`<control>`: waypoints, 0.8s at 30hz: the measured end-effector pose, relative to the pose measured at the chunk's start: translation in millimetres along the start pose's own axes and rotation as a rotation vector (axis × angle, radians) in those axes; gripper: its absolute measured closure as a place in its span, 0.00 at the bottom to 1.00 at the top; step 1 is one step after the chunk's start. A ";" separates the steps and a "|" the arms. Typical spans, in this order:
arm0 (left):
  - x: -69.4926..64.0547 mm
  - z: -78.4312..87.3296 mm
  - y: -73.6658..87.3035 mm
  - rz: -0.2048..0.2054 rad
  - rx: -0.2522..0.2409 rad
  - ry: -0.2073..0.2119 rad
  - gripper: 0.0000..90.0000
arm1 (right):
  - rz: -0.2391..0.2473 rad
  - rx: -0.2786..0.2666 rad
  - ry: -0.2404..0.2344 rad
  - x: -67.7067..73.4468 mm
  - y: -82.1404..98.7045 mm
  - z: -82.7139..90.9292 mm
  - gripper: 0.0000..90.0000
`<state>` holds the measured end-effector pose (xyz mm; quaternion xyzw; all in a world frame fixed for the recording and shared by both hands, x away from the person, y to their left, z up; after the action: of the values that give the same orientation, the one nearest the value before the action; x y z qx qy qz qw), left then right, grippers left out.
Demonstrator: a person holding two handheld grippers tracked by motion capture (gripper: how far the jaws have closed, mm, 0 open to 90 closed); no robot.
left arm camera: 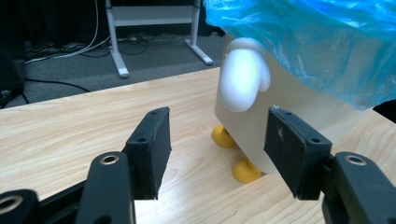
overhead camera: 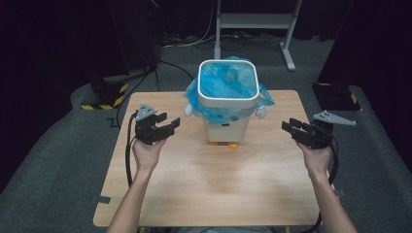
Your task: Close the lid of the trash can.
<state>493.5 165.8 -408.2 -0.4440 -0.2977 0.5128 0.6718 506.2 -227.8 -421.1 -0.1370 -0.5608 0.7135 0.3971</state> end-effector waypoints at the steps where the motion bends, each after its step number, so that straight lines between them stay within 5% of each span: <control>1: 0.2 -0.3 0.9 0.001 0.001 -0.001 0.45 | 0.000 -0.001 0.003 -0.8 0.9 0.3 0.63; 24: -3.9 -12.0 23.7 0.029 0.032 0.030 0.44 | 0.012 0.025 0.027 -1.9 23.7 -12.6 0.64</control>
<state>492.6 160.6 -434.6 -0.4451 -0.2726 0.5205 0.6757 505.7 -221.8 -447.3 -0.1449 -0.5456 0.7210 0.4019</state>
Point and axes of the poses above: each handheld gripper's, and its own axes: z roughly backward along the jaws, y roughly out of its underside, x roughly to its left, the point moved 10 cm from there along -z, roughly forward along the jaws, and after that the axes turned 10 degrees about -y, right-handed, at the moved point
